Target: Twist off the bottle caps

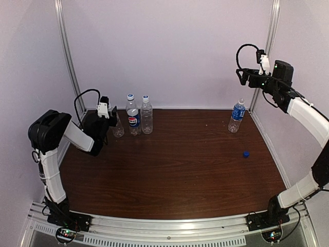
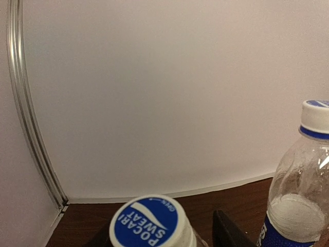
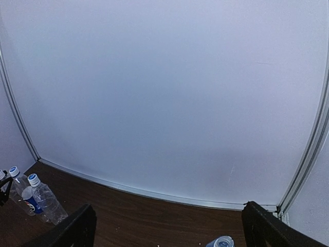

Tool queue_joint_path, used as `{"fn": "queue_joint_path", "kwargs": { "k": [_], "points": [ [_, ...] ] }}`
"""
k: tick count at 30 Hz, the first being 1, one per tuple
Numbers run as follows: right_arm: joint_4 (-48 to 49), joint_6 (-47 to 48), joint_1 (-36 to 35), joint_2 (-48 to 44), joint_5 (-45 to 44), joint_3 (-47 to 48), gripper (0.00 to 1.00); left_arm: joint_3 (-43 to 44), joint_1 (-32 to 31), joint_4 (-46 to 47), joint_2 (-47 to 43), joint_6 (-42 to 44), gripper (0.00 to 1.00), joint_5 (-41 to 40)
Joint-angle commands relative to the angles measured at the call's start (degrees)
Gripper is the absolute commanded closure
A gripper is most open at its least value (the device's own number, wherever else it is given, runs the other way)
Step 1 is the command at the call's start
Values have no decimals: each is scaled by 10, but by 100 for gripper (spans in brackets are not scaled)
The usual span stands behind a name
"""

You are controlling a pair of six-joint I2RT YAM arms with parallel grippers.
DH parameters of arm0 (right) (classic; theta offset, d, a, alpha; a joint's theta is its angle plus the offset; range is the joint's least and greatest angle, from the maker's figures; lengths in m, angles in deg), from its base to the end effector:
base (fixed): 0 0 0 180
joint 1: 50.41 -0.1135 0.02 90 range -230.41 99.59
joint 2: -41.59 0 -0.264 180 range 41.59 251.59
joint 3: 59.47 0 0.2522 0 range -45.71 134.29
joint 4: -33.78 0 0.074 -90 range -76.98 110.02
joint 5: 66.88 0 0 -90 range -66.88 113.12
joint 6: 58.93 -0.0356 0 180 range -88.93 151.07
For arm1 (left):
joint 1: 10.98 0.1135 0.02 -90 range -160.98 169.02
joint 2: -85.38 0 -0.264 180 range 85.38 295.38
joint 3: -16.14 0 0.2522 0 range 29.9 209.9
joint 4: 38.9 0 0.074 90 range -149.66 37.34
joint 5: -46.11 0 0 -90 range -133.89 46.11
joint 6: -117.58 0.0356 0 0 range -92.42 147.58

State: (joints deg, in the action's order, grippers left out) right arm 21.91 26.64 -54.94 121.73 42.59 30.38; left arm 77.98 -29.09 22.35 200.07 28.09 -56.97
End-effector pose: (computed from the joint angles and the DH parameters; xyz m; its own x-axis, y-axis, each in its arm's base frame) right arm 0.3289 0.0380 0.4121 -0.0689 0.0676 -0.9953 -0.4024 0.9111 0.0897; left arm 0.3733 -0.1136 0.1682 0.1396 -0.0365 -0.9895 0.0887 0.9958 -0.0243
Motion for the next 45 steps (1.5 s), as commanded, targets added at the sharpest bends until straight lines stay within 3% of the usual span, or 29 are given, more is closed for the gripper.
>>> {"fn": "queue_joint_path", "kwargs": {
  "k": [1, 6, 11, 18, 24, 31, 39, 45],
  "points": [
    [-4, 1, -5, -17, -3, -9, 0, -15, 5, 5, -16, 4, 56, -4],
    [-6, 1, -5, -25, -4, -10, 0, -31, 5, 6, -36, 7, 58, 12],
    [-12, -2, -7, -32, 15, -8, 0, -64, 5, -53, -137, 31, 61, 15],
    [-53, 3, -31, -36, 81, 15, 0, -52, 3, -310, -353, 76, 65, 41],
    [-127, 36, -94, -33, 139, 64, 2, 24, -39, -562, -497, 93, 65, 149],
    [-219, 81, -232, 5, 156, 155, 4, 124, -204, -682, -455, 161, 64, 193],
    [-258, 131, -345, 35, 219, 199, 8, 147, -262, -644, -399, 178, 64, 353],
    [-257, 104, -408, 93, 170, 219, 15, 162, -294, -633, -366, 178, 64, 344]
  ]
}}
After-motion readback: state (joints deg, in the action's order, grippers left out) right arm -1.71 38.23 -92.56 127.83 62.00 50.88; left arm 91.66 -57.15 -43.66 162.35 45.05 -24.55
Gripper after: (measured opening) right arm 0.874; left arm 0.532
